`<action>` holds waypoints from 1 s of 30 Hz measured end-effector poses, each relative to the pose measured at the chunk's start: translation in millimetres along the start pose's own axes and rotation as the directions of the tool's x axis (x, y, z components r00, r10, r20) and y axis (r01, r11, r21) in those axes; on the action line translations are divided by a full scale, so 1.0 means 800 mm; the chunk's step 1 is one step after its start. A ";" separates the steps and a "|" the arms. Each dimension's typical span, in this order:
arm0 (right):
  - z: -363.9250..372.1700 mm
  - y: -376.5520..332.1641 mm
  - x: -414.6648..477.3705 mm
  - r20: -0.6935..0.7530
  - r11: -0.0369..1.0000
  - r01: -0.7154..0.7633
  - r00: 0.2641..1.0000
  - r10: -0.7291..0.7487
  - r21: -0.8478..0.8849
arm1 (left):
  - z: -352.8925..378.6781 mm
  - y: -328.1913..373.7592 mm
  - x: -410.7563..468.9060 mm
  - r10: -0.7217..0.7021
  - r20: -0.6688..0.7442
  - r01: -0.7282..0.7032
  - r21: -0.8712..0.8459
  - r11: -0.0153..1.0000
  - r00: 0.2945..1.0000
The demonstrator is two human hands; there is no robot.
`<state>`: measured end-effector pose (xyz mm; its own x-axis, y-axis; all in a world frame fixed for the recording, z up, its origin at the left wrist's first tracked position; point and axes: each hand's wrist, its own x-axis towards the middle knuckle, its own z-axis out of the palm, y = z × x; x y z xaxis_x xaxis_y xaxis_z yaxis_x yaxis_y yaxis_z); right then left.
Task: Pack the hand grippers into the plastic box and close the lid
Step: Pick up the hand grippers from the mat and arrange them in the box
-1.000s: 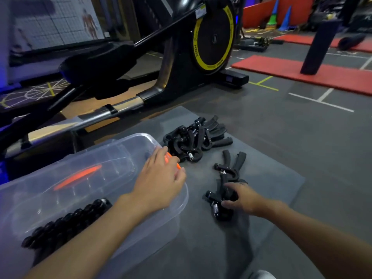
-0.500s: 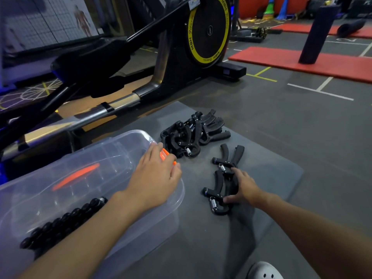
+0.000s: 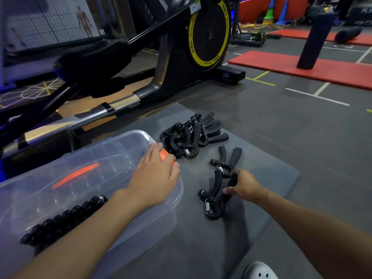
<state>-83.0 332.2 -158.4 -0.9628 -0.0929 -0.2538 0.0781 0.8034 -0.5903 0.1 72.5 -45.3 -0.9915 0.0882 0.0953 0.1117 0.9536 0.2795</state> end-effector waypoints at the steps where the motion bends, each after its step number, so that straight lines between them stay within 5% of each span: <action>1: -0.003 -0.004 -0.002 -0.006 0.999 0.010 1.000 -0.010 0.031 | 0.000 0.000 0.000 -0.001 0.005 0.001 0.000 1.000 1.000; 7: -0.032 -0.051 -0.019 -0.107 0.979 0.180 0.980 -0.170 0.092 | -0.014 0.003 0.004 -0.059 0.045 0.063 -0.091 0.994 0.997; 10: -0.060 -0.094 -0.039 -0.276 0.941 0.284 0.934 -0.228 0.182 | -0.032 0.007 0.005 -0.133 -0.003 0.128 -0.258 0.958 0.991; 16: -0.113 -0.189 -0.087 -0.575 0.790 0.577 0.725 -0.378 0.208 | -0.090 0.016 0.011 -0.356 -0.042 0.231 -0.690 0.687 0.934; 22: -0.086 -0.250 -0.128 -0.574 0.650 0.716 0.653 -0.494 0.255 | -0.129 -0.001 -0.006 -0.487 0.053 0.221 -0.930 0.295 0.872; 30: -0.029 -0.282 -0.132 -0.509 0.589 0.786 0.591 -0.626 0.188 | -0.130 -0.077 -0.030 -0.566 0.163 0.346 -0.909 0.233 0.808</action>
<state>-4.7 174.7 19.4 -0.7495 -0.2587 0.6093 -0.6620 0.2900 -0.6912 24.1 -18.3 35.0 -0.8754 -0.4215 -0.2367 -0.2573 -0.0083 0.9663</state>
